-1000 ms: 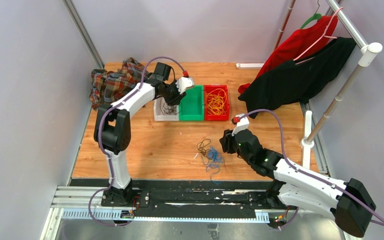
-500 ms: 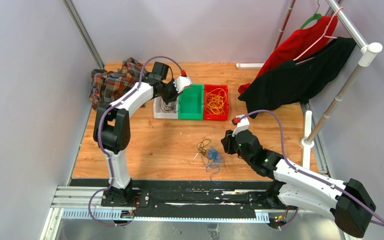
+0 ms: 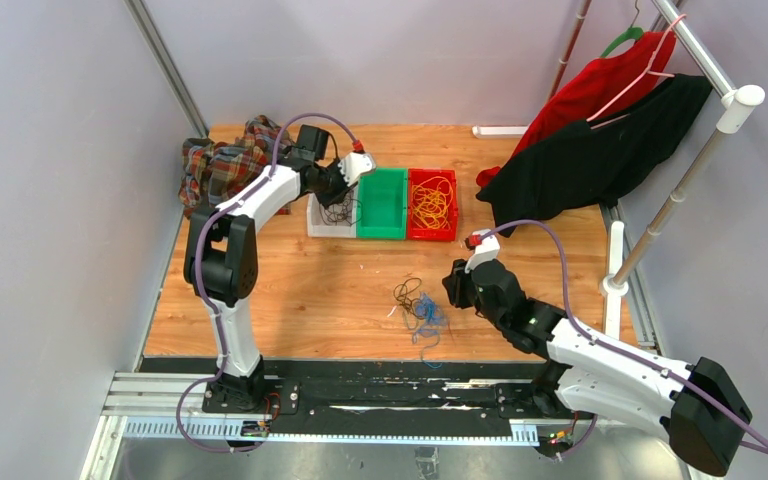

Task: Untangle the cables

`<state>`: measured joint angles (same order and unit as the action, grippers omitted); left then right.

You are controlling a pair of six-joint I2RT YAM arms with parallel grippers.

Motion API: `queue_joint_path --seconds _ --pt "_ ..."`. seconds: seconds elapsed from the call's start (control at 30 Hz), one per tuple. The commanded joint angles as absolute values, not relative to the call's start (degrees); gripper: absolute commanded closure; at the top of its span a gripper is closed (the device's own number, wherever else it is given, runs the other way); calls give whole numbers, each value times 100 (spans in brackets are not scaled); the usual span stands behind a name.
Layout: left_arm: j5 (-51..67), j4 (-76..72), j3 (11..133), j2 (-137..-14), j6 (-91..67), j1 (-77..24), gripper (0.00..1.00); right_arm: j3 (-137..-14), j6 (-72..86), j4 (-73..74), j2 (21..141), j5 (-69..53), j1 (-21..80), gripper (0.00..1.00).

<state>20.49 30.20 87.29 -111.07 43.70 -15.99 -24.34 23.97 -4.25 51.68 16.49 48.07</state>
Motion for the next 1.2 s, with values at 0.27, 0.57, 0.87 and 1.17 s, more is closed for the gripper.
queue_joint_path --seconds 0.27,0.57,0.87,1.17 --pt "2563 3204 9195 -11449 5039 -1606 65 -2372 2489 -580 5285 1547 4710 75" --pt "2326 2988 9276 -11873 4939 -1607 79 -2390 2461 -580 5297 1586 4690 77" --pt "1813 1953 8531 -11426 4184 -1319 99 -2355 2519 -647 5383 1567 4660 83" --pt "1602 1691 8031 -11247 4219 -1177 99 -2299 2596 -798 5517 1504 4641 84"
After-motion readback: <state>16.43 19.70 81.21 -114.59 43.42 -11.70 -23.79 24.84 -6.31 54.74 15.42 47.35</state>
